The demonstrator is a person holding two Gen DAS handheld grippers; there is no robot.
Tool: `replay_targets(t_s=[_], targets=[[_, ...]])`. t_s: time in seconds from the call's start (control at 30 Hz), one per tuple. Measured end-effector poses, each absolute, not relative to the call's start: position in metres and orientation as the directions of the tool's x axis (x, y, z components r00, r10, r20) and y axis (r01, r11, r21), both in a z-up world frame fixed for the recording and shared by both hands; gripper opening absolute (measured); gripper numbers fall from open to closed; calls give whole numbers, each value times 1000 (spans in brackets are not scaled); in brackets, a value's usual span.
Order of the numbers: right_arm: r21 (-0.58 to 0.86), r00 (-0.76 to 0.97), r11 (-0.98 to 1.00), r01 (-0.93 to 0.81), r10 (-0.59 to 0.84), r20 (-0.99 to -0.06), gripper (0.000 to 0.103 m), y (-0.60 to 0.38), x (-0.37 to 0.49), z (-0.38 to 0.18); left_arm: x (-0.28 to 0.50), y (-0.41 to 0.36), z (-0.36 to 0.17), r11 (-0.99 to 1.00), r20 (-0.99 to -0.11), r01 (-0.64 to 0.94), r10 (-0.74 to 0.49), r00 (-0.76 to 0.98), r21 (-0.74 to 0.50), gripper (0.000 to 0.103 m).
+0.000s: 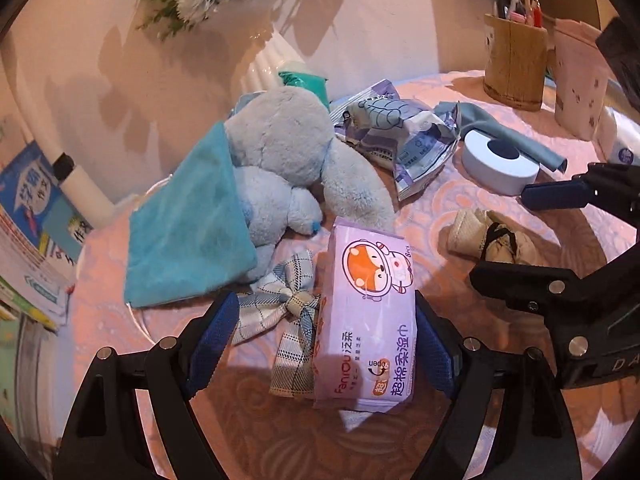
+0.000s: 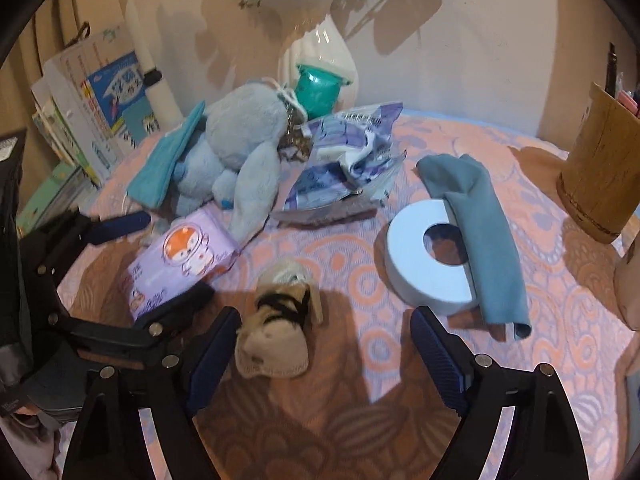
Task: Organize soft objects
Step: 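Grasp the pink wipes pack with the left tool while the right tool grasps the mask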
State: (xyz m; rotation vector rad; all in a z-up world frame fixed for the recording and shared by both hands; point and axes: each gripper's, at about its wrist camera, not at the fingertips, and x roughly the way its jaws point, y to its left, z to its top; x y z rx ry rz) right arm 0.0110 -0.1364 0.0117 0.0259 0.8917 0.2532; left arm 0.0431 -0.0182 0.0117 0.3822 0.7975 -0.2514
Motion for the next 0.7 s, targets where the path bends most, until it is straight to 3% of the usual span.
replay_targets(t_s=[0.53, 0.63, 0.7], targets=[[104, 600, 973, -207, 210, -772, 87, -135, 11, 10, 50, -7, 9, 926, -759, 344, -111, 641, 155, 89], [83, 607, 976, -201, 191, -771, 82, -132, 10, 10, 49, -8, 9, 927, -757, 340, -108, 645, 158, 89], [63, 615, 978, -201, 176, -769, 69, -129, 10, 11, 47, -10, 10, 924, -751, 339, -98, 653, 174, 88]])
